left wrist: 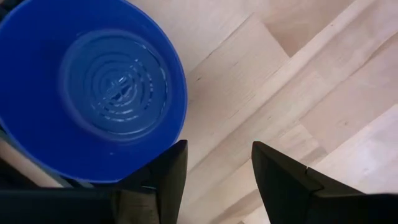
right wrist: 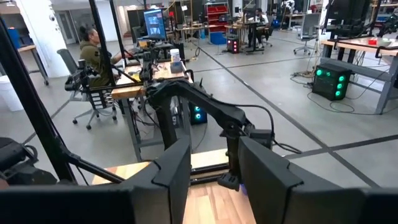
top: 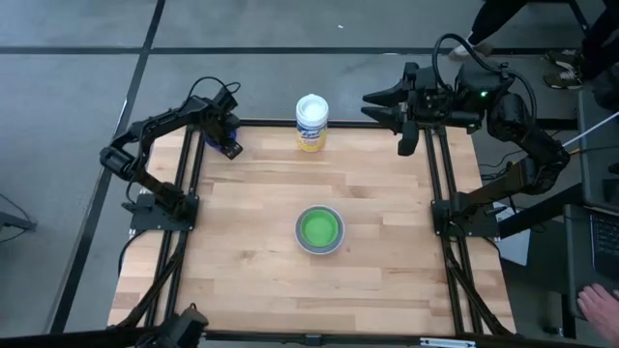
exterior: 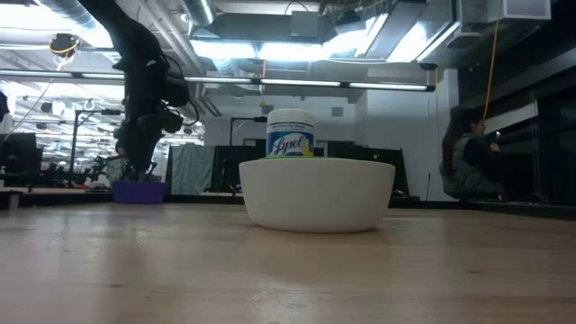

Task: Nest bowls inside each other
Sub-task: Stack the dark blue bowl on top of the green bowl

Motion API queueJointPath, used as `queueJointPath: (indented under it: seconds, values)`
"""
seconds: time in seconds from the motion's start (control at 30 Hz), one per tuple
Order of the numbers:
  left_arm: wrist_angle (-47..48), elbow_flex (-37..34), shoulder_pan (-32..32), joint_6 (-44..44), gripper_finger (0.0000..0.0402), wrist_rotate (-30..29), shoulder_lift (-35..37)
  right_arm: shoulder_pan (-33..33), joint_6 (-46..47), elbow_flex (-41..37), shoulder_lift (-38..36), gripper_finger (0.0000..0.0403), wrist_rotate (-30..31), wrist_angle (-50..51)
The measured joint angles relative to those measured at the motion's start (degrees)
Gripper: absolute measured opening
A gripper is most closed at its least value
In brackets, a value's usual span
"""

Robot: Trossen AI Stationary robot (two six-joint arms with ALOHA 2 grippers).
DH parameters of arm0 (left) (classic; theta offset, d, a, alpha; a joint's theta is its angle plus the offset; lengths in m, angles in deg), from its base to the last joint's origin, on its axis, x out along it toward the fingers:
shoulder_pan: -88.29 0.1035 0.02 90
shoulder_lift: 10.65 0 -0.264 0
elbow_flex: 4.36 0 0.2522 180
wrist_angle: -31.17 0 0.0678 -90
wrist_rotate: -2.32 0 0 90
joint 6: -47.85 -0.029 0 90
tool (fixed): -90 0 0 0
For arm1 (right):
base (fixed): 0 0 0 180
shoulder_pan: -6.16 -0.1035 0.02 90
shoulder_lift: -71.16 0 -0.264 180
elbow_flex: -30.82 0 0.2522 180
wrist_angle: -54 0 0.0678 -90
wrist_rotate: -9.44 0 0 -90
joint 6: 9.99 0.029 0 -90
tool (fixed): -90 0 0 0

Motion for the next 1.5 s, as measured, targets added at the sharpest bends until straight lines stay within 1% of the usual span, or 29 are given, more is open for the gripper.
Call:
queueJointPath:
  seconds: [0.27, 0.57, 0.67, 0.8, 0.9, 1.0, 1.1, 1.33, 1.5]
  values:
    - [-2.3, 0.0, 0.0, -2.0, 0.0176, 0.0, -3.7, 0.0, 0.2, 0.0, 0.0, 0.0121, 1.4, -0.2]
    - [-4.9, 0.0, 0.3, -3.1, 0.0174, -0.4, -6.2, 0.0, 0.0, 0.0, 0.0, 0.0122, 1.5, -0.3]
    - [-4.8, 0.0, 0.9, -3.5, 0.0162, -0.2, -7.7, 0.0, 0.0, 0.0, 0.0, 0.0123, 1.5, -0.3]
    - [-4.8, 0.0, 1.4, -4.1, 0.0133, -0.1, -8.7, 0.0, 0.0, 0.0, 0.0, 0.0118, 1.5, -0.3]
    - [-5.8, 0.0, 1.4, -4.2, 0.0110, -2.0, -8.6, 0.0, 0.0, 0.0, 0.0, 0.0113, 1.5, -0.3]
    - [-6.2, 0.0, 1.4, -5.0, 0.0101, -4.2, -7.9, 0.0, -0.2, 0.0, 0.0, 0.0110, 1.5, -0.3]
    - [-6.1, 0.0, 1.5, -5.8, 0.0103, -4.6, -7.2, 0.0, -0.2, 0.0, 0.0, 0.0110, 1.5, -0.3]
    - [-6.0, 0.0, 1.5, -5.7, 0.0127, -4.6, -5.1, 0.0, -0.7, 0.0, 0.0, 0.0123, 1.5, -0.4]
    - [-5.9, 0.0, 1.5, -5.7, 0.0140, -7.4, -5.1, 0.0, -0.9, 0.0, 0.0, 0.0127, 1.5, -1.2]
